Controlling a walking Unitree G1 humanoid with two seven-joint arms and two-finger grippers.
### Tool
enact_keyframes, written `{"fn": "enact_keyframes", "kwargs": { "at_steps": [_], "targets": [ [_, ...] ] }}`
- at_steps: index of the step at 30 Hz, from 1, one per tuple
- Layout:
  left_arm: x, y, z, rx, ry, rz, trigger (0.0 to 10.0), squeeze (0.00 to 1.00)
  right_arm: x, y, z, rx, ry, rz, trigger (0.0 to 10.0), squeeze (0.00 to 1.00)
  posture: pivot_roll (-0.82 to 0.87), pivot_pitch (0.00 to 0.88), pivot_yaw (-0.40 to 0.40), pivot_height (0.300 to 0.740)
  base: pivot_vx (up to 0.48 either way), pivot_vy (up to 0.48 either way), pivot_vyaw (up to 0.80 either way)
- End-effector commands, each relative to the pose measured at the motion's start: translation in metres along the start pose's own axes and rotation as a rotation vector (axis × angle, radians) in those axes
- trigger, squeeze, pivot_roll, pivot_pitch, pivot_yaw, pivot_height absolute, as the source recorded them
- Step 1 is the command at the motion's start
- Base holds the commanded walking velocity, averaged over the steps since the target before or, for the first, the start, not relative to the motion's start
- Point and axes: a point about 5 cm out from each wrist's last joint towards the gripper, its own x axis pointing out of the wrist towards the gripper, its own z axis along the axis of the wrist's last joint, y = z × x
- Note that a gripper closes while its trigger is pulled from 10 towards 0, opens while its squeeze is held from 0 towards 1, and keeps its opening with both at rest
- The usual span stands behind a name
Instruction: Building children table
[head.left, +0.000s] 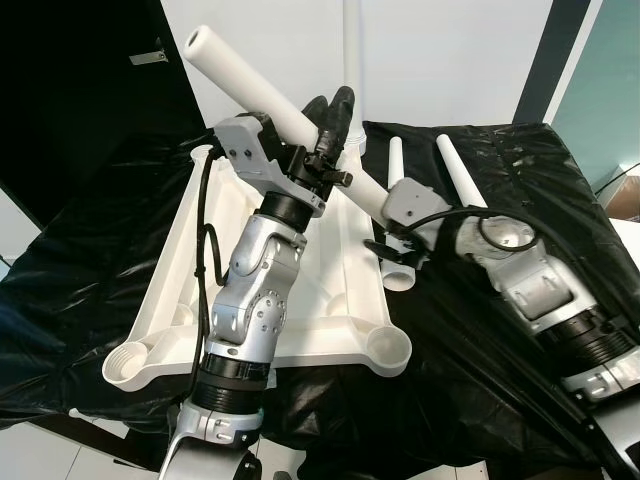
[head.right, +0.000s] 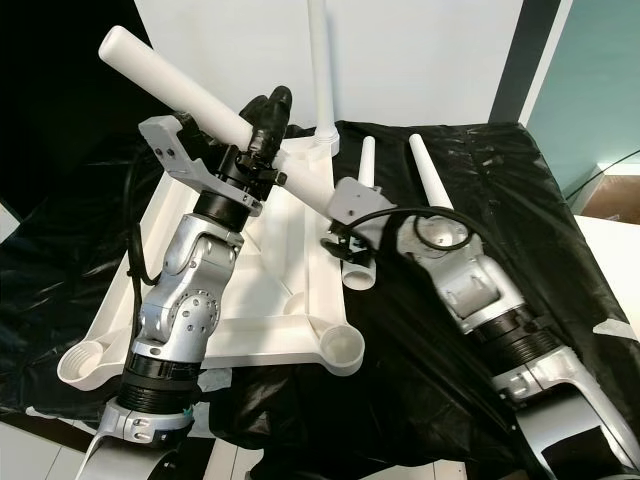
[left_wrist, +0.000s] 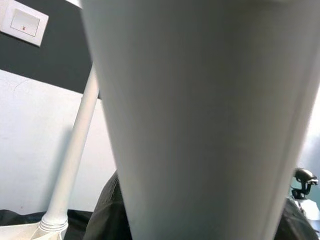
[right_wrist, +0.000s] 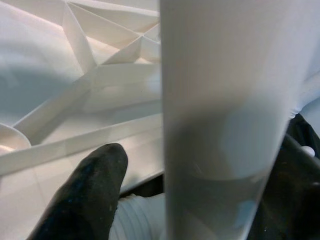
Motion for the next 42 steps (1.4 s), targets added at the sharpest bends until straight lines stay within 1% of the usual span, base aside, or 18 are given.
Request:
{"fn": "enact_keyframes", "kwargs": {
  "at_steps": [1,7,12,16,17,21,22,26,30,33,34,35,36,37,38,40,41,42],
  "targets": [
    [0.000,-0.011,0.006,0.010,-0.029,-0.191,0.0,0.00,0.001,0.002,0.003,-0.013,-0.013,0.067,0.0,0.00,0.00,0.000,0.082,0.740,0.000,0.000,0.00],
    [0.000,-0.009,0.006,0.012,-0.029,-0.175,0.0,0.00,0.002,0.006,0.006,0.006,-0.028,0.106,0.0,0.00,0.02,0.000,0.075,0.740,0.000,0.000,0.00],
    [0.001,0.000,0.006,0.011,-0.029,-0.091,0.0,0.00,0.006,0.008,0.014,0.069,-0.076,0.077,0.0,0.00,0.01,0.000,0.082,0.740,0.000,0.000,0.00],
    [0.002,0.002,0.008,0.016,-0.041,-0.078,0.0,0.00,0.006,0.009,0.016,0.089,-0.085,0.064,0.0,0.00,0.01,0.000,0.085,0.740,0.000,0.000,0.00],
    [0.003,0.002,0.008,0.022,-0.044,-0.076,0.0,0.08,0.007,0.011,0.017,0.099,-0.090,0.057,0.0,0.00,0.01,0.000,0.087,0.740,0.000,0.000,0.00],
    [0.004,0.003,0.009,0.030,-0.048,-0.073,0.0,0.08,0.007,0.012,0.019,0.108,-0.094,0.051,0.0,0.00,0.01,0.000,0.089,0.740,0.000,0.000,0.00],
    [0.004,0.003,0.009,0.024,-0.047,-0.070,10.0,1.00,0.010,0.016,0.022,0.122,-0.104,0.035,0.0,0.00,0.00,0.000,0.093,0.740,0.000,0.000,0.00],
    [0.005,0.005,0.011,0.029,-0.057,-0.034,10.0,1.00,0.016,0.024,0.030,0.143,-0.107,-0.055,0.0,0.00,0.00,0.000,0.093,0.740,0.000,0.000,0.00],
    [0.007,0.011,0.012,0.047,-0.063,0.016,10.0,1.00,0.020,0.024,0.032,0.128,-0.090,-0.146,0.0,0.00,0.00,0.000,0.093,0.740,0.000,0.000,0.00],
    [0.009,0.029,0.014,0.069,-0.063,0.164,10.0,1.00,0.029,0.026,0.033,0.124,-0.068,-0.368,0.0,0.00,0.00,0.000,0.091,0.740,0.000,0.000,0.00],
    [0.009,0.029,0.014,0.069,-0.063,0.164,10.0,1.00,0.029,0.026,0.033,0.124,-0.068,-0.368,0.0,0.00,0.00,0.000,0.091,0.740,0.000,0.000,0.00],
    [0.009,0.032,0.014,0.066,-0.063,0.190,10.0,0.83,0.030,0.027,0.033,0.118,-0.063,-0.418,0.0,0.00,0.01,0.000,0.090,0.740,0.000,0.000,0.00],
    [0.009,0.032,0.014,0.066,-0.063,0.190,10.0,0.83,0.030,0.027,0.033,0.118,-0.063,-0.418,0.0,0.00,0.01,0.000,0.090,0.740,0.000,0.000,0.00],
    [0.008,0.034,0.015,0.064,-0.063,0.200,10.0,0.00,0.031,0.027,0.031,0.103,-0.052,-0.464,0.0,0.00,0.01,0.000,0.089,0.740,0.000,0.000,0.00],
    [0.008,0.035,0.015,0.067,-0.063,0.204,10.0,0.00,0.031,0.028,0.028,0.079,-0.036,-0.504,0.0,0.00,0.01,0.000,0.089,0.740,0.000,0.000,0.00],
    [0.008,0.035,0.015,0.067,-0.063,0.204,10.0,0.00,0.031,0.028,0.028,0.079,-0.036,-0.504,0.0,0.00,0.01,0.000,0.089,0.740,0.000,0.000,0.00],
    [0.007,0.035,0.015,0.075,-0.064,0.209,10.0,0.00,0.030,0.028,0.018,0.036,0.015,-0.582,0.0,0.00,0.01,0.000,0.088,0.740,0.000,0.000,0.00],
    [0.007,0.035,0.015,0.075,-0.064,0.209,10.0,0.00,0.030,0.028,0.018,0.036,0.015,-0.582,0.0,0.00,0.01,0.000,0.088,0.740,0.000,0.000,0.00]
  ]
}}
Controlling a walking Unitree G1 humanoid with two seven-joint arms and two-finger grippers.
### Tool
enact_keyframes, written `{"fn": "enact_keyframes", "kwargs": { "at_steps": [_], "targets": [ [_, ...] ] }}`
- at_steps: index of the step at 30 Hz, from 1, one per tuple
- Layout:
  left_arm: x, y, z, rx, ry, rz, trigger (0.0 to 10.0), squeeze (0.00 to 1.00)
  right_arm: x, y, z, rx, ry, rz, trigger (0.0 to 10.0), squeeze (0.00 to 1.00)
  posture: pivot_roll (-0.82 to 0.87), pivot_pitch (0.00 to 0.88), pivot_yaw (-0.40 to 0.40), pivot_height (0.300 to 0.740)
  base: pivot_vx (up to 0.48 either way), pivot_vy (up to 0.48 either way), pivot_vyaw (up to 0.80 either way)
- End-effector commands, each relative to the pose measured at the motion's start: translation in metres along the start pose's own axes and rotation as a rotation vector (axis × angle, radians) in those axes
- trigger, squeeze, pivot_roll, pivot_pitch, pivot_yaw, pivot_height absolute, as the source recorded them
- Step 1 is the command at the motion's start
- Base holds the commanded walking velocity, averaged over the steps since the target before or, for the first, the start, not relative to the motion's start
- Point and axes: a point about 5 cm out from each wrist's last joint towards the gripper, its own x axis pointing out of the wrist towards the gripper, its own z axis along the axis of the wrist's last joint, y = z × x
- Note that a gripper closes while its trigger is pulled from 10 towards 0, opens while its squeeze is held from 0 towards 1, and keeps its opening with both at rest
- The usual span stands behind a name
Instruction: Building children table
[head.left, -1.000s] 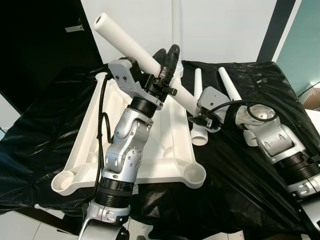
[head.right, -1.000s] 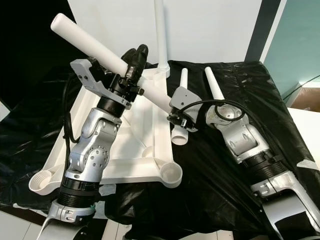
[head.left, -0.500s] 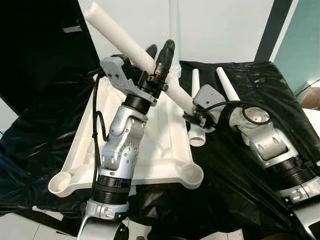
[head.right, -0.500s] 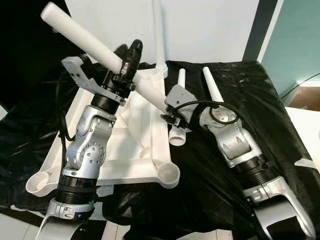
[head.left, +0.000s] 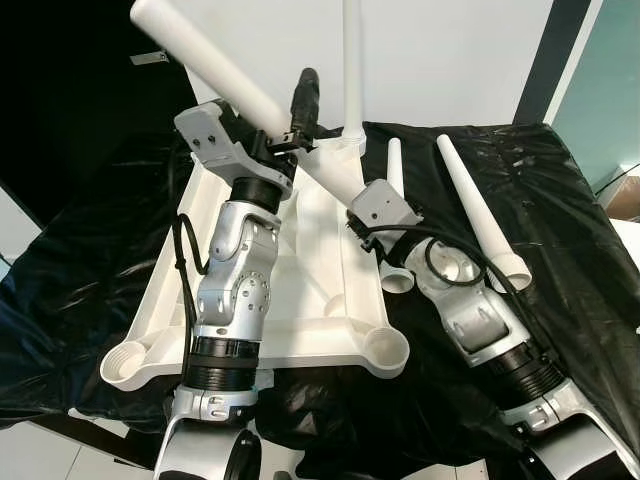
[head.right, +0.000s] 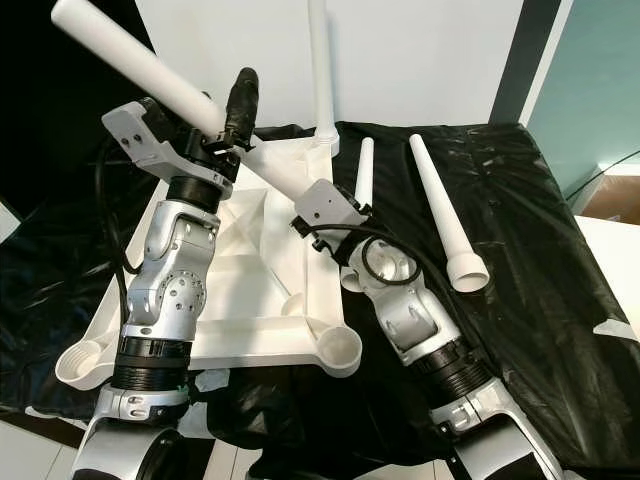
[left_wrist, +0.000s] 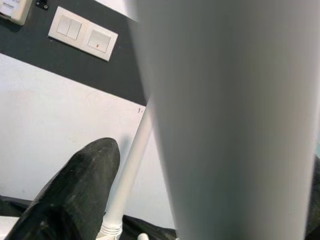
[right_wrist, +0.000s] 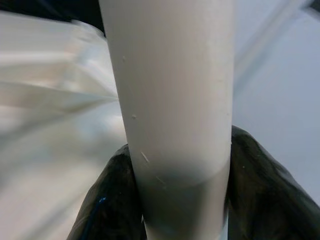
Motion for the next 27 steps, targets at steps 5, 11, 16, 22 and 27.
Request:
{"fn": "enact_keyframes", "kwargs": {
  "at_steps": [5,11,16,22,27],
  "targets": [
    [0.001,-0.006,0.003,0.009,-0.042,-0.049,0.0,0.00,-0.001,0.005,-0.003,-0.052,-0.005,-0.063,0.0,0.00,0.01,0.000,0.087,0.740,0.000,0.000,0.00],
    [0.001,-0.009,0.002,0.013,-0.045,-0.065,0.0,0.00,0.001,0.004,0.000,-0.048,-0.014,-0.101,4.1,0.00,0.00,0.000,0.087,0.740,0.000,0.000,0.00],
    [0.001,-0.009,0.002,0.014,-0.047,-0.073,0.0,0.00,0.003,0.003,0.004,-0.045,-0.030,-0.132,10.0,0.00,0.00,0.000,0.088,0.740,0.000,0.000,0.00],
    [0.000,-0.011,0.001,0.032,-0.044,-0.095,0.0,0.00,0.002,0.007,0.016,0.042,-0.081,0.007,10.0,1.00,0.01,0.000,0.086,0.740,0.000,0.000,0.00],
    [-0.001,-0.012,0.000,0.038,-0.044,-0.104,0.0,0.00,0.000,-0.002,0.026,0.043,-0.097,0.202,10.0,0.00,0.01,0.000,0.084,0.740,0.000,0.000,0.00]
  ]
}}
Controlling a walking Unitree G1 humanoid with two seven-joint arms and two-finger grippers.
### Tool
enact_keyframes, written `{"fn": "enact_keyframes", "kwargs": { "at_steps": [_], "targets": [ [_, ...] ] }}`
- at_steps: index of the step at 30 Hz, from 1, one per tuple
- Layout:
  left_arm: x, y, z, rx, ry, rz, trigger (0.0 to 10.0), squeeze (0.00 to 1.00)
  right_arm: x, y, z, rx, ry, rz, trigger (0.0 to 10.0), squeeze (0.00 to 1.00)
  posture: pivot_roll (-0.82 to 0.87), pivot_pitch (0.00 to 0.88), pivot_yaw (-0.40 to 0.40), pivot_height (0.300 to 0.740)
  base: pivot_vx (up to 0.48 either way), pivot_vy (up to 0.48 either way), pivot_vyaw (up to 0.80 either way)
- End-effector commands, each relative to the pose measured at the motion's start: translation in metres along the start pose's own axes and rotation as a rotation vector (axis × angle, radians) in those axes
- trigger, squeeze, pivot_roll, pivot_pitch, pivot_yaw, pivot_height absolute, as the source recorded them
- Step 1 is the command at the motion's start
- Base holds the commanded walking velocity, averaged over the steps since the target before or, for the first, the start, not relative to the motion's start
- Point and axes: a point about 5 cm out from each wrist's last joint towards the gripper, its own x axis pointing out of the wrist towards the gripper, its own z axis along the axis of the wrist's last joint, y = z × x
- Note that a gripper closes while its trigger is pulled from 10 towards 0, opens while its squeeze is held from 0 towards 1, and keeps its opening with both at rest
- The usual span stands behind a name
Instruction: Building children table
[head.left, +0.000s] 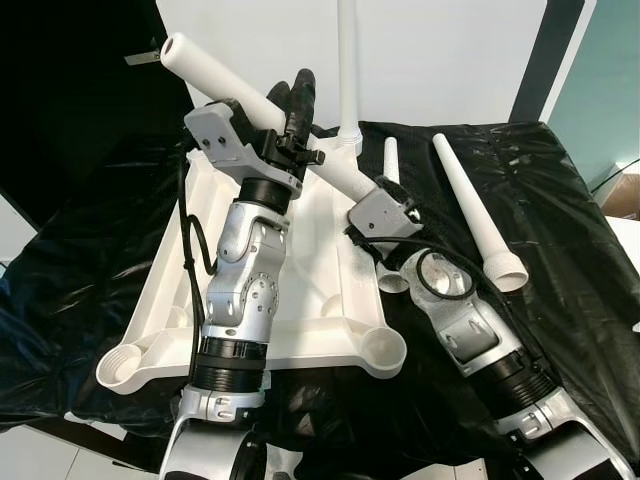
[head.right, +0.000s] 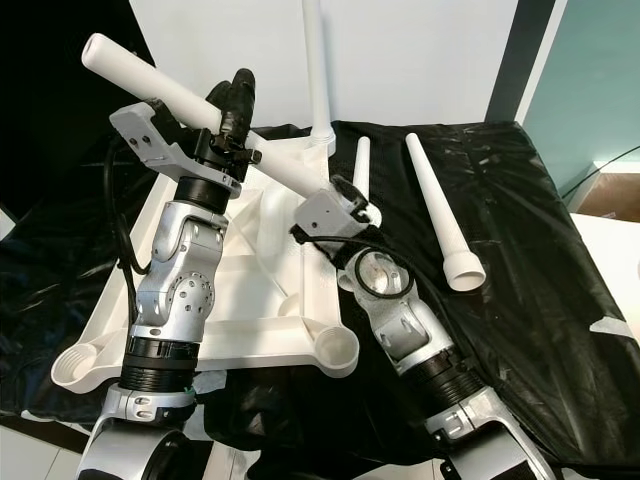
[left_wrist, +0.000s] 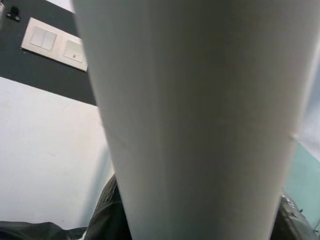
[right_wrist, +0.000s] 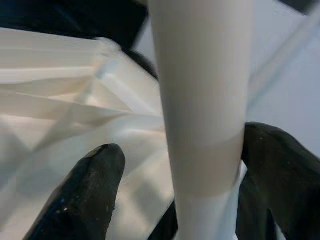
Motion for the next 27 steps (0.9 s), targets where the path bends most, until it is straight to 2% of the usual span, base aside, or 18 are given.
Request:
{"fn": "enact_keyframes", "kwargs": {
  "at_steps": [1,3,7,12,15,24,25,26,27],
  "targets": [
    [-0.001,0.000,0.001,0.023,-0.009,-0.023,0.0,0.00,-0.002,0.001,0.007,-0.014,-0.013,0.131,10.0,0.00,0.01,0.000,0.083,0.740,0.000,0.000,0.00],
    [-0.002,0.000,0.001,0.023,-0.009,-0.024,0.0,0.00,-0.007,-0.005,0.004,-0.047,-0.001,0.212,10.0,0.00,0.00,0.000,0.081,0.740,0.000,0.000,0.00],
    [-0.001,0.000,0.001,0.016,-0.013,-0.025,0.0,0.00,-0.008,-0.015,-0.013,-0.085,0.048,0.234,10.0,0.00,0.00,0.000,0.078,0.740,0.000,0.000,0.00],
    [-0.001,-0.001,0.001,0.012,-0.015,-0.032,0.0,0.00,-0.002,-0.019,-0.028,-0.095,0.099,0.240,10.0,0.00,0.00,0.000,0.078,0.740,0.000,0.000,0.00],
    [-0.002,-0.002,0.001,0.011,-0.015,-0.036,0.0,0.00,0.006,-0.017,-0.037,-0.115,0.115,0.240,10.0,0.00,0.01,0.000,0.075,0.740,0.000,0.000,0.00],
    [-0.004,-0.002,0.002,0.014,-0.012,-0.040,0.0,0.00,0.014,-0.003,-0.039,-0.104,0.085,0.269,10.0,0.00,0.03,0.000,0.077,0.740,0.000,0.000,0.00],
    [-0.005,-0.002,0.002,0.014,-0.011,-0.042,0.0,0.00,0.016,-0.001,-0.040,-0.104,0.079,0.270,4.5,0.00,0.03,0.000,0.077,0.740,0.000,0.000,0.00],
    [-0.005,-0.002,0.002,0.014,-0.010,-0.045,0.0,0.00,0.017,0.000,-0.040,-0.099,0.072,0.267,0.0,0.00,0.04,0.000,0.077,0.740,0.000,0.000,0.00],
    [-0.005,-0.002,0.002,0.014,-0.010,-0.045,0.0,0.00,0.017,0.000,-0.040,-0.099,0.072,0.267,0.0,0.00,0.04,0.000,0.077,0.740,0.000,0.000,0.00]
  ]
}}
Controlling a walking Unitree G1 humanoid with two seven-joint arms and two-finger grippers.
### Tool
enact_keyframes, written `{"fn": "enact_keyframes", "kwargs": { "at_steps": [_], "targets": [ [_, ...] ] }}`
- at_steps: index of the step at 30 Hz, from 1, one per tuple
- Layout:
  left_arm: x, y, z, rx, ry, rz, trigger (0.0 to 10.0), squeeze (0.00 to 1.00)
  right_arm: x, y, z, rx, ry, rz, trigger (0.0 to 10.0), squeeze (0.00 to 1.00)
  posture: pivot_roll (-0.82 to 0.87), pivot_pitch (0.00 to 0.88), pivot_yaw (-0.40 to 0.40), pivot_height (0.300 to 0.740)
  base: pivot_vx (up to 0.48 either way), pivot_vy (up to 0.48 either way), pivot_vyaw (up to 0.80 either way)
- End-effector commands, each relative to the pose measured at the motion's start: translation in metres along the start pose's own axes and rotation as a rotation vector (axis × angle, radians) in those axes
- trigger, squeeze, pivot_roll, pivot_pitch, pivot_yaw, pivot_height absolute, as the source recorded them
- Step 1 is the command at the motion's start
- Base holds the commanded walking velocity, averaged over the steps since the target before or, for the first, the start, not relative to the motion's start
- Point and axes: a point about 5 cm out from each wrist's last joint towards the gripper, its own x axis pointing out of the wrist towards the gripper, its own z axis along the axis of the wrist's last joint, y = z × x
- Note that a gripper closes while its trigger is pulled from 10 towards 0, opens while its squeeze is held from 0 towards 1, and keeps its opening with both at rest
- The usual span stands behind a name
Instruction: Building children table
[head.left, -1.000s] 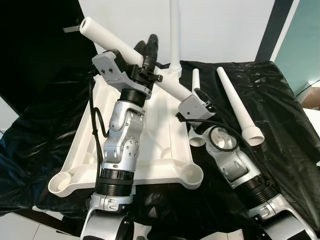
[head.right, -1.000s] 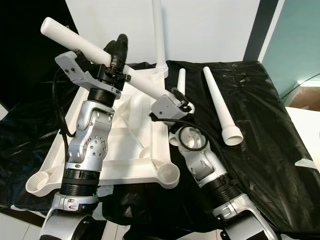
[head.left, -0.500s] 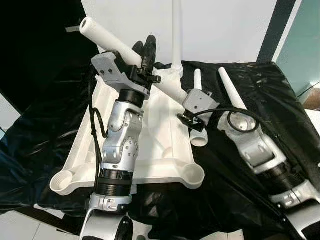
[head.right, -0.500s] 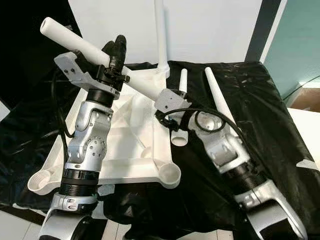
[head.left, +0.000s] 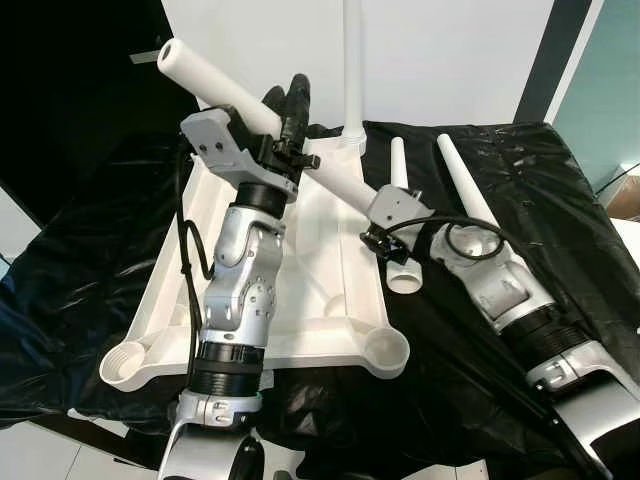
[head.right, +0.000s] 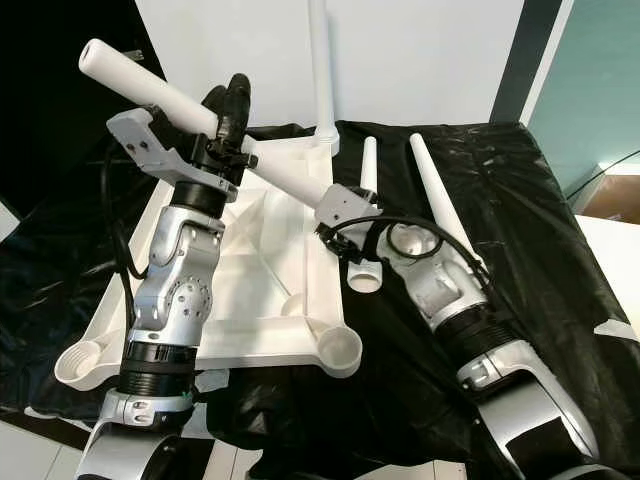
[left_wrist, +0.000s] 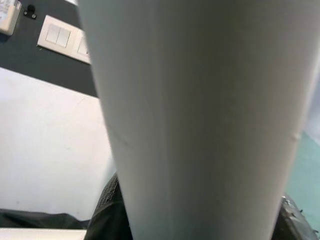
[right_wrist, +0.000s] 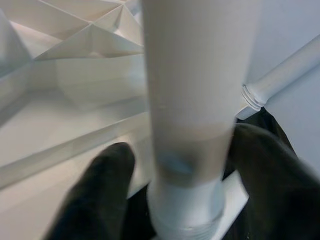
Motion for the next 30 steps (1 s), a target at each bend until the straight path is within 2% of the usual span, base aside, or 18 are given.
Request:
{"fn": "enact_keyframes", "kwargs": {
  "at_steps": [1,3,4,6,13,14,16,17,21,22,25,26,30],
  "targets": [
    [0.001,-0.006,0.006,0.011,-0.032,-0.061,0.0,0.00,0.005,0.005,0.007,-0.018,-0.033,0.031,0.0,0.00,0.04,0.000,0.077,0.740,0.000,0.000,0.00],
    [0.001,-0.006,0.006,0.007,-0.028,-0.067,0.0,0.00,0.005,0.006,0.007,-0.006,-0.040,0.030,0.0,0.00,0.03,0.000,0.079,0.740,0.000,0.000,0.00],
    [0.001,-0.008,0.005,-0.010,-0.024,-0.082,0.0,1.00,0.005,0.005,0.006,0.019,-0.045,0.017,0.0,0.00,0.03,0.000,0.081,0.740,0.000,0.000,0.00],
    [0.001,-0.012,0.004,-0.031,-0.021,-0.107,0.0,1.00,0.003,0.002,0.004,0.053,-0.046,-0.004,0.0,0.00,0.03,0.000,0.085,0.740,0.000,0.000,0.00],
    [0.002,-0.016,0.006,-0.049,-0.036,-0.130,0.0,1.00,0.004,0.000,0.001,0.078,-0.051,-0.041,0.0,0.00,0.01,0.000,0.092,0.740,0.000,0.000,0.00],
    [0.003,-0.015,0.006,-0.057,-0.038,-0.124,1.1,1.00,0.004,-0.001,0.001,0.082,-0.053,-0.050,0.0,0.00,0.01,0.000,0.092,0.740,0.000,0.000,0.00],
    [0.003,-0.015,0.006,-0.057,-0.038,-0.124,1.1,1.00,0.004,-0.001,0.001,0.082,-0.053,-0.050,0.0,0.00,0.01,0.000,0.092,0.740,0.000,0.000,0.00],
    [0.003,-0.016,0.008,-0.068,-0.044,-0.127,10.0,1.00,0.005,-0.002,0.001,0.089,-0.056,-0.064,0.0,0.00,0.01,0.000,0.092,0.740,0.000,0.000,0.00],
    [0.003,-0.020,0.014,-0.107,-0.055,-0.180,10.0,1.00,0.006,-0.007,0.003,0.143,-0.060,-0.147,0.0,0.00,0.01,0.000,0.089,0.740,0.000,0.000,0.00],
    [0.000,-0.023,0.016,-0.132,-0.043,-0.226,10.0,0.32,0.007,-0.010,0.003,0.167,-0.061,-0.185,0.0,0.00,0.01,0.000,0.089,0.740,0.000,0.000,0.00],
    [-0.002,-0.026,0.018,-0.160,-0.026,-0.278,10.0,0.32,0.007,-0.012,0.004,0.188,-0.061,-0.220,0.0,0.00,0.01,0.000,0.089,0.740,0.000,0.000,0.00],
    [-0.006,-0.028,0.019,-0.182,-0.009,-0.322,10.0,0.00,0.008,-0.014,0.005,0.199,-0.062,-0.240,0.0,0.00,0.01,0.000,0.089,0.740,0.000,0.000,0.00],
    [-0.015,-0.031,0.022,-0.205,0.005,-0.394,10.0,0.00,0.010,-0.016,0.007,0.214,-0.062,-0.271,0.0,0.00,0.01,0.000,0.095,0.740,0.000,0.000,0.00]
  ]
}}
